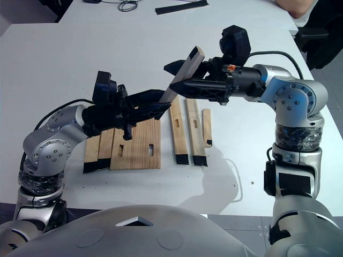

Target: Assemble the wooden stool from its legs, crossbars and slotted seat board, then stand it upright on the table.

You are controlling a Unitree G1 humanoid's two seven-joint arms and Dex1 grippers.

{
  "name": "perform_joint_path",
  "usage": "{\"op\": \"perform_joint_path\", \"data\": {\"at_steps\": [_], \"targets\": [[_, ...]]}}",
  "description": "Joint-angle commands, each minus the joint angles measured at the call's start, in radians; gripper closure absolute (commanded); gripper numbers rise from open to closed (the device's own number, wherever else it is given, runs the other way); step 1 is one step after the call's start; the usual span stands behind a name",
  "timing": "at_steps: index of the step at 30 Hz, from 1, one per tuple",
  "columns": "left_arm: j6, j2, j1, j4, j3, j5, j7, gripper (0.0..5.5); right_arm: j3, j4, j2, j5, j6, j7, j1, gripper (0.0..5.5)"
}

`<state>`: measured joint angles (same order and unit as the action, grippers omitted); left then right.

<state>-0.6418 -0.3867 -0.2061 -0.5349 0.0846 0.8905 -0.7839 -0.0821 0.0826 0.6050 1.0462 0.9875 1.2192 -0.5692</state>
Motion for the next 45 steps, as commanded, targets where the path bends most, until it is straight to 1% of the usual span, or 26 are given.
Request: {"op": "perform_joint_path", "data": {"at_steps": [1,4,12,23,28,30,31,34,35,36,38,41,42,45], "targets": [[-0.005,0.011,-0.002,-0.007,0.004,0.010,0.022,4.20,0.000,-0.023,-0.003,-0.021,-0.011,-0.007,-0.026,2.55],[-0.012,0.034,-0.021,0.003,-0.003,0.026,0.054,4.20,0.010,-0.028,-0.003,-0.026,-0.010,0.005,-0.017,3.00],[-0.011,0.050,-0.022,0.011,0.002,0.022,0.085,4.20,0.027,-0.013,-0.011,-0.035,-0.008,0.012,-0.012,4.16],[-0.027,0.004,-0.008,-0.004,-0.005,0.032,0.060,4.20,0.008,-0.029,0.015,-0.072,-0.024,0.013,-0.016,4.18],[-0.048,-0.014,-0.014,0.009,-0.008,0.037,0.069,4.20,0.036,-0.015,0.029,-0.116,-0.050,0.038,-0.001,4.18],[-0.044,-0.024,-0.018,0.024,0.008,-0.001,0.075,4.20,0.042,-0.013,0.026,-0.127,-0.060,0.041,0.002,4.18],[-0.039,-0.030,-0.016,0.031,0.020,-0.024,0.074,3.83,0.039,-0.020,0.016,-0.131,-0.061,0.028,-0.005,4.18],[-0.029,-0.029,-0.004,0.037,0.037,-0.064,0.080,3.40,0.025,-0.028,-0.001,-0.141,-0.071,-0.001,-0.018,4.19],[-0.017,-0.033,-0.002,0.046,0.049,-0.103,0.092,3.32,0.023,-0.035,-0.006,-0.153,-0.087,-0.012,-0.023,4.19],[-0.010,-0.037,0.000,0.058,0.054,-0.128,0.097,3.08,0.018,-0.046,-0.014,-0.166,-0.107,-0.026,-0.032,4.19],[0.000,-0.062,0.020,0.063,0.055,-0.151,0.064,3.07,0.008,-0.102,-0.026,-0.198,-0.140,-0.068,-0.070,4.19],[0.014,-0.095,0.052,0.055,0.047,-0.167,0.026,3.07,0.031,-0.151,0.009,-0.278,-0.220,-0.046,-0.094,4.19],[0.021,-0.102,0.063,0.054,0.040,-0.174,0.022,3.07,0.052,-0.161,0.028,-0.326,-0.270,-0.025,-0.090,4.19],[0.040,-0.115,0.095,0.055,-0.002,-0.187,0.035,3.07,0.133,-0.210,0.067,-0.524,-0.512,0.019,-0.064,4.19]]}}
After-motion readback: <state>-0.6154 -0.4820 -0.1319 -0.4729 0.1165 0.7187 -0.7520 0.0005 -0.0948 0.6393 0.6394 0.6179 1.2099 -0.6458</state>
